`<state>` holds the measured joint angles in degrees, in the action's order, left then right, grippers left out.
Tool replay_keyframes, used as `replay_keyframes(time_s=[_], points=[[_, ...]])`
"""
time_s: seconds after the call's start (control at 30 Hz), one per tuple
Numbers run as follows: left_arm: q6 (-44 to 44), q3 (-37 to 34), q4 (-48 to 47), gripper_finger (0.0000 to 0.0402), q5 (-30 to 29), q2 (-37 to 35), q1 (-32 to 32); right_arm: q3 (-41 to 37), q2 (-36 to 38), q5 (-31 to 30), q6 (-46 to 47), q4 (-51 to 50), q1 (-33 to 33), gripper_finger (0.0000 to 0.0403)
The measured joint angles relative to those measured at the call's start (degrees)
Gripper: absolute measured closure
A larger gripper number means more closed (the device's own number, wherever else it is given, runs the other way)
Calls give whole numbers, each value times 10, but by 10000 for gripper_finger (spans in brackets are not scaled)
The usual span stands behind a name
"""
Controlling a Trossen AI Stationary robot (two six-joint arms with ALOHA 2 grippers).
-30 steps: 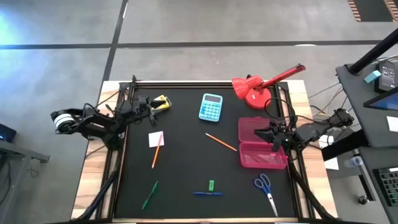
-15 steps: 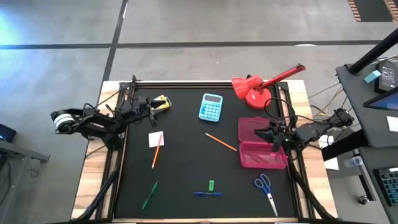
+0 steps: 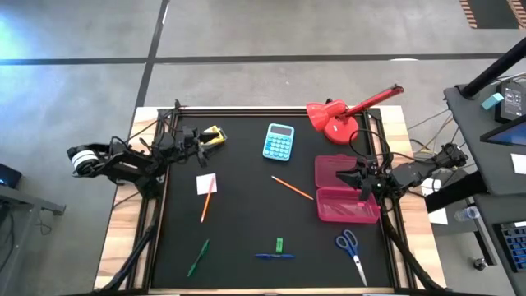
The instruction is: Pack school essentials
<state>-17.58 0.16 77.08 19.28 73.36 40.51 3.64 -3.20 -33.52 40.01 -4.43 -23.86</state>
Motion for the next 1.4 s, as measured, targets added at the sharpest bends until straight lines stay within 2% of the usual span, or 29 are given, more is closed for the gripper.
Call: replay_keyframes(time_s=[0.53, 0.63, 0.73, 0.8, 0.93, 1.13, 1.4], points=[[0, 0, 0, 167, 0, 0, 0, 0, 0, -1, 3, 5, 0, 335], [0, 0, 0, 167, 0, 0, 0, 0, 0, 0, 39, 5, 0, 335], [0, 0, 0, 167, 0, 0, 0, 0, 0, -1, 122, 9, 0, 335], [0, 0, 0, 167, 0, 0, 0, 0, 0, -15, 156, 9, 0, 335], [0, 0, 0, 167, 0, 0, 0, 0, -3, -81, 168, 14, 0, 335], [0, 0, 0, 167, 0, 0, 0, 2, -20, -106, 91, 104, 0, 335], [0, 0, 0, 167, 0, 0, 0, 74, -105, -135, -3, 101, 0, 335]])
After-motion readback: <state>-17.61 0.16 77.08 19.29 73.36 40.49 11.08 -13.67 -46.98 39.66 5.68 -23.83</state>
